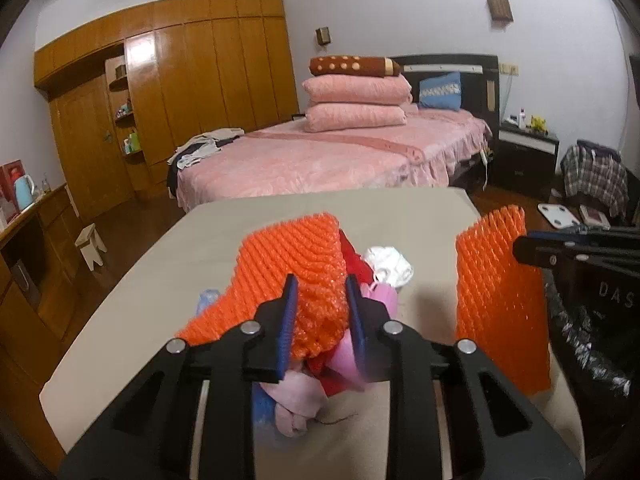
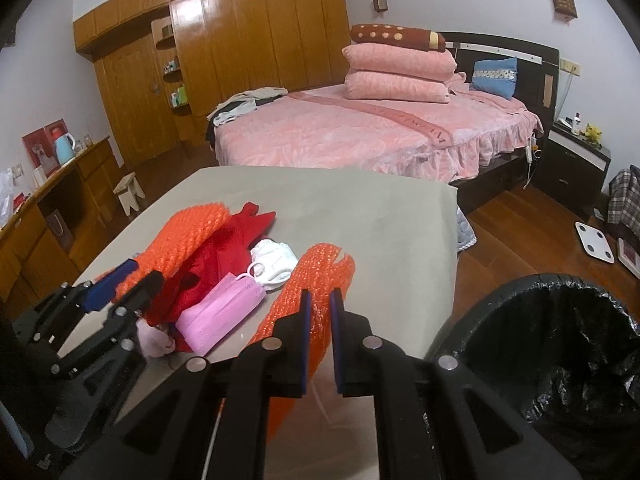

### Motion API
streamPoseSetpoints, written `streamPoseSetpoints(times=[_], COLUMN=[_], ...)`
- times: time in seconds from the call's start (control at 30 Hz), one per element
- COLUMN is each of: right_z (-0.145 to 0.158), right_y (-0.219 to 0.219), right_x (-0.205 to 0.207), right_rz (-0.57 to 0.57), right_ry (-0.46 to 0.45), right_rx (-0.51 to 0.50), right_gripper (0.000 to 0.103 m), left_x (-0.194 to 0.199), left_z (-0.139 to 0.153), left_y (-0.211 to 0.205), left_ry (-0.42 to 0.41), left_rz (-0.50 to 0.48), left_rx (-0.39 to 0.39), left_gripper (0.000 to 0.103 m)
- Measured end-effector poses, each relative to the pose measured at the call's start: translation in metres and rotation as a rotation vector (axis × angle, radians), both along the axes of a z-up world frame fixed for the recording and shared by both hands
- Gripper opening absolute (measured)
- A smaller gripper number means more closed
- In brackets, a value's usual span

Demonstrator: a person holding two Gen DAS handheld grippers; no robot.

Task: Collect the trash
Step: 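Grasp the second orange foam net with the left tool, then carry both orange nets over the bin and release them while both tools open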

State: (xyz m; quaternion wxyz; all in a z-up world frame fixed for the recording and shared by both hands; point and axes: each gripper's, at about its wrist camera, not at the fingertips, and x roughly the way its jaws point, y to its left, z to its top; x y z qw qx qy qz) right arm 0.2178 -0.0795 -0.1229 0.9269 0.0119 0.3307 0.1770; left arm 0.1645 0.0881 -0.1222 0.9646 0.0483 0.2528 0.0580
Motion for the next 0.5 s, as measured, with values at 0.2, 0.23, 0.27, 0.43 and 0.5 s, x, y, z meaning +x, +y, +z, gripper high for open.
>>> streamPoseSetpoints(times=[0.2,0.23,0.27,0.43,0.5], right_z=[0.013,0.016,0.018,0.034,0.040], right_y=[-0.001,-0.001,-0.002,-0.009,-0.015], right_x=[-0.004,-0.006,-0.006,-0.013,-0.016], right_rz=[0.007,0.009,0.009,0.004,-0.002], right_ry=[-0.028,-0.034,-0.038,-0.067,-0.074], right_rx=[0.010,0.012,0.014,0.017,0.022], right_gripper=[0.009,0.009,0.009,0.009,0.009], left_x=[-0.010,-0.012,-0.014,-0.024,-0.027], left_z=[0.017,0.020,0.024,0.045,0.049], left_y=[0.005,0.006,0.006,-0.002,-0.005], left_ry=[-0.044,-0.051,-0.059,-0.096,-0.103], left_rz=[-0.013,-0.015,-0.018,-0.038,-0.050], left_rx=[-0.047,-0.054,-0.063,-0.095,-0.106], left_gripper=[0.013,0.013,0.013,0.013,0.013])
